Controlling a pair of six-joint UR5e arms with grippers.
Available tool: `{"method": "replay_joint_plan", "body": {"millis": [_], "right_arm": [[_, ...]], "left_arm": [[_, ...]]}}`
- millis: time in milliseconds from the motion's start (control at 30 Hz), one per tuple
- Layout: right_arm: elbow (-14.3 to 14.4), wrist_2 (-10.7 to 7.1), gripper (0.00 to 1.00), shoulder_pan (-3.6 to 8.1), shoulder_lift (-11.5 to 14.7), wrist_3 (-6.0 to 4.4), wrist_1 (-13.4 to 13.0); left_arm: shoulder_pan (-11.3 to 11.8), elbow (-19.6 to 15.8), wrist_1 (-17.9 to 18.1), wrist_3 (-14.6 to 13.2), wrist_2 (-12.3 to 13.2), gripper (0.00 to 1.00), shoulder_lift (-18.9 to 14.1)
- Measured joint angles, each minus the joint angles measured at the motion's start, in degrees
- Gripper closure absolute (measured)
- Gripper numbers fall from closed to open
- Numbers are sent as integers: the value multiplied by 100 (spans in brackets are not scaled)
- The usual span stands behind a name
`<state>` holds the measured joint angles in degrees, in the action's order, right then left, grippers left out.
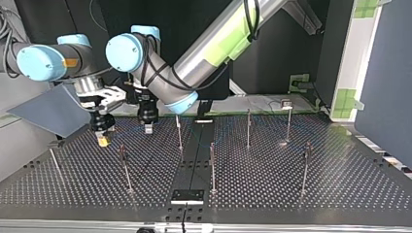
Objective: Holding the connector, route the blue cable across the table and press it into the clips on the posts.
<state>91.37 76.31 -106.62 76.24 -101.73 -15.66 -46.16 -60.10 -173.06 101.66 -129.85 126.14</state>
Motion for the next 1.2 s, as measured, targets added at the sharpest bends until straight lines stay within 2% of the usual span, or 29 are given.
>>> {"method": "replay_joint_plan", "body": {"millis": [133, 400, 600, 733, 1200], "right_arm": [[0, 4, 100, 16, 85, -65, 19], [1, 12, 100, 49, 113, -111, 29], [-33, -1, 100, 109, 96, -158, 0], [-155, -57, 100, 132, 84, -163, 53], [-546, -80, 100, 144, 140, -130, 367]], "left_arm": [[10, 1, -15, -12, 137, 100, -2], [72, -23, -34, -22, 366, 100, 0], [136, -25, 127, -39, 575, 100, 1], [177, -26, 294, -55, 706, 100, 1], [303, 5, 563, -166, 674, 100, 1]]}}
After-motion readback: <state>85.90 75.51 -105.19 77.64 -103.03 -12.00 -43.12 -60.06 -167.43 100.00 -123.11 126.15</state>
